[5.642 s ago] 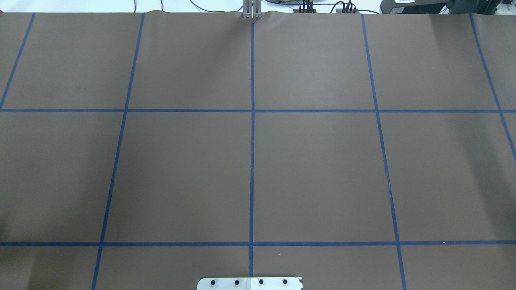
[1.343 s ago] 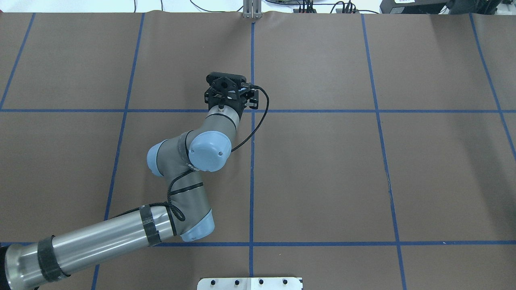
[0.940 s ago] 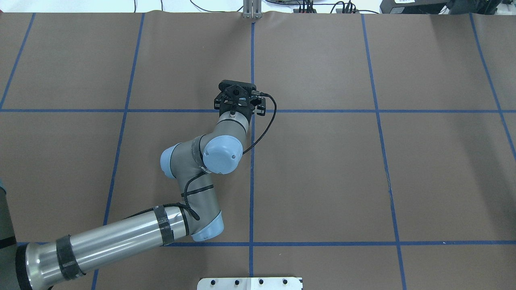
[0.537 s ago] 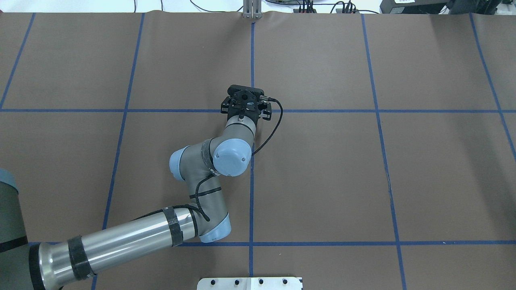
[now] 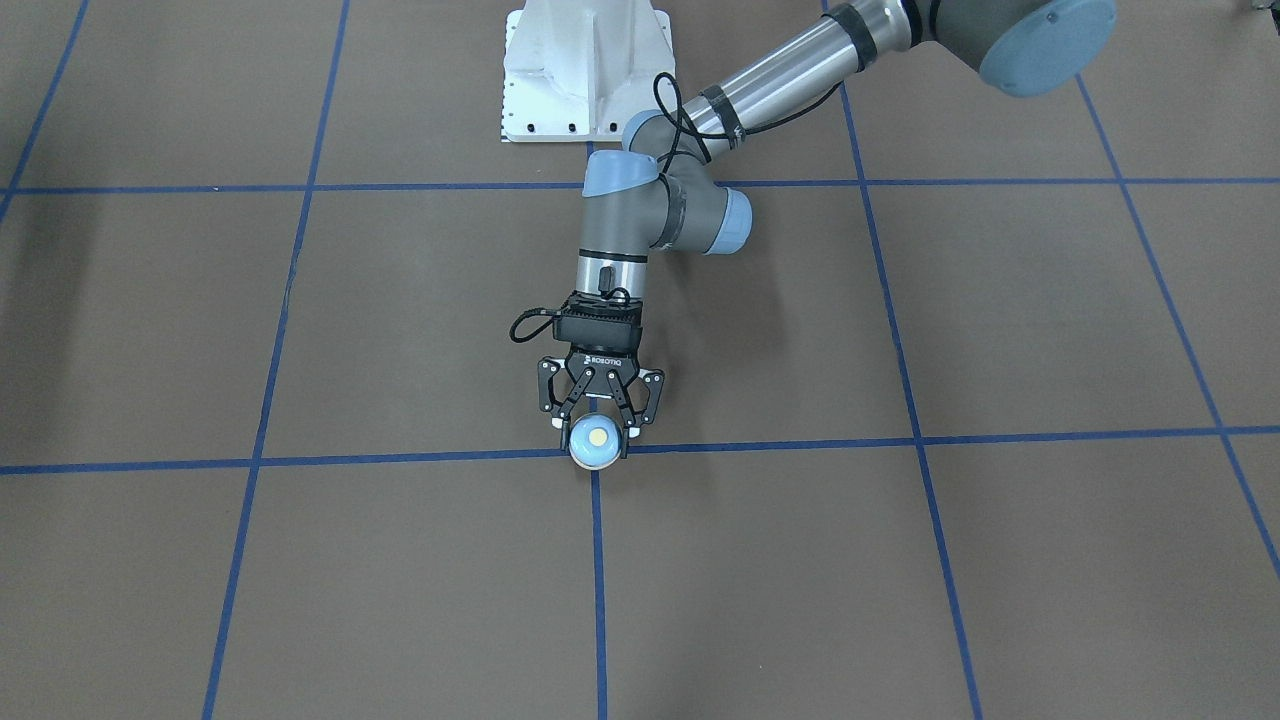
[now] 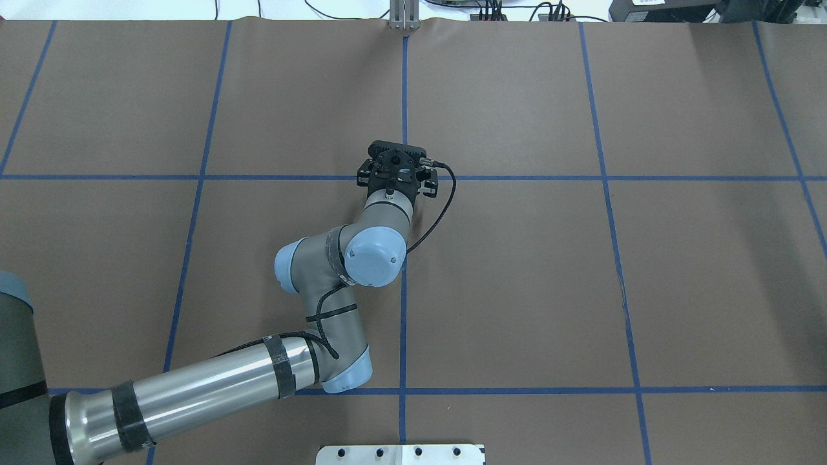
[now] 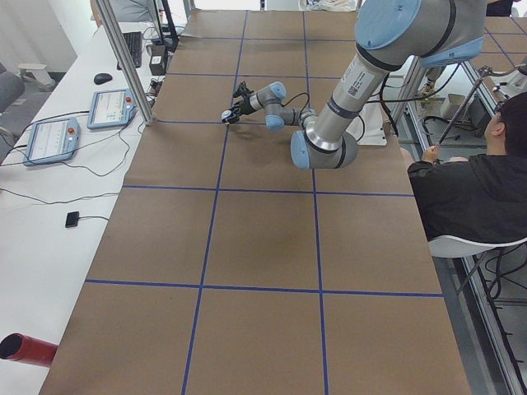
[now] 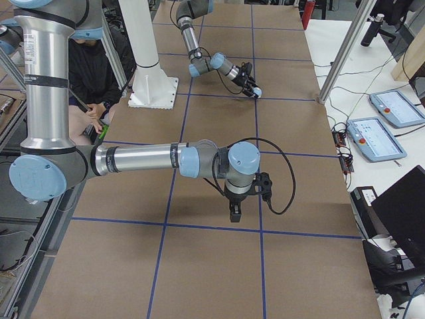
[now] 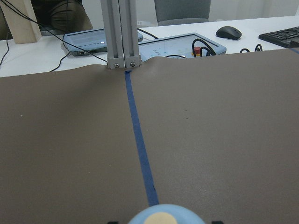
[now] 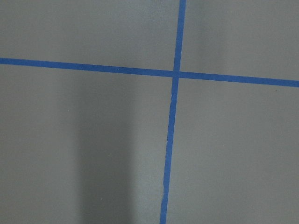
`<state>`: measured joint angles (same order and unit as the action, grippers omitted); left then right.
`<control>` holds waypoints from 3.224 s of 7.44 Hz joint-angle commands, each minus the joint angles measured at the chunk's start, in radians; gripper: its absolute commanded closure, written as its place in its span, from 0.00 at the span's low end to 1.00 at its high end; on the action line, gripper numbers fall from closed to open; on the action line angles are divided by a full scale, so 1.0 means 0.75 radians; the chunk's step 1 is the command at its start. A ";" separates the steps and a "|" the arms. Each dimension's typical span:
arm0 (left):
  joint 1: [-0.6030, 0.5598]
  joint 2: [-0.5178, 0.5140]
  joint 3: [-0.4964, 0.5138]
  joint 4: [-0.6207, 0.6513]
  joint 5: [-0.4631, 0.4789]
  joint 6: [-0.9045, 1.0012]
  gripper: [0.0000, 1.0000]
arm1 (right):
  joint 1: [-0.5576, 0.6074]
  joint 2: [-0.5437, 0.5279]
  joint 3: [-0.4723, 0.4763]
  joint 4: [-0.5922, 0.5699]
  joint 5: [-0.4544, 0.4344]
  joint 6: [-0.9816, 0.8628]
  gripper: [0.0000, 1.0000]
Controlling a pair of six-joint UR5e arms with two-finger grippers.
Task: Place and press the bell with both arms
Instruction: 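Lower the bell onto the grid crossing and release with left gripper, then withdraw the left gripper from the bell while the right arm approaches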
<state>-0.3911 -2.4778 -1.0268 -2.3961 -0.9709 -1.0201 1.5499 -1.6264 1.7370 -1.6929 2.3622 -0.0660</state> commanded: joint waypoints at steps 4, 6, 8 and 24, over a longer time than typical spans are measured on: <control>0.022 0.001 0.019 0.000 -0.010 0.000 0.83 | -0.003 0.001 -0.005 -0.001 0.000 0.000 0.00; 0.022 0.001 0.013 0.000 -0.031 -0.002 0.00 | -0.003 0.003 -0.003 -0.001 -0.002 0.002 0.00; 0.022 -0.006 -0.005 -0.010 -0.031 -0.004 0.00 | -0.009 0.003 -0.003 -0.001 -0.004 0.004 0.00; -1.053 0.906 -0.412 0.188 -1.521 0.997 0.00 | -0.910 1.115 -0.299 0.058 -0.302 1.390 0.97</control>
<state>-1.1285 -1.8960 -1.3216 -2.2553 -2.0611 -0.3637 0.9348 -0.8421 1.5154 -1.6490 2.1993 0.8721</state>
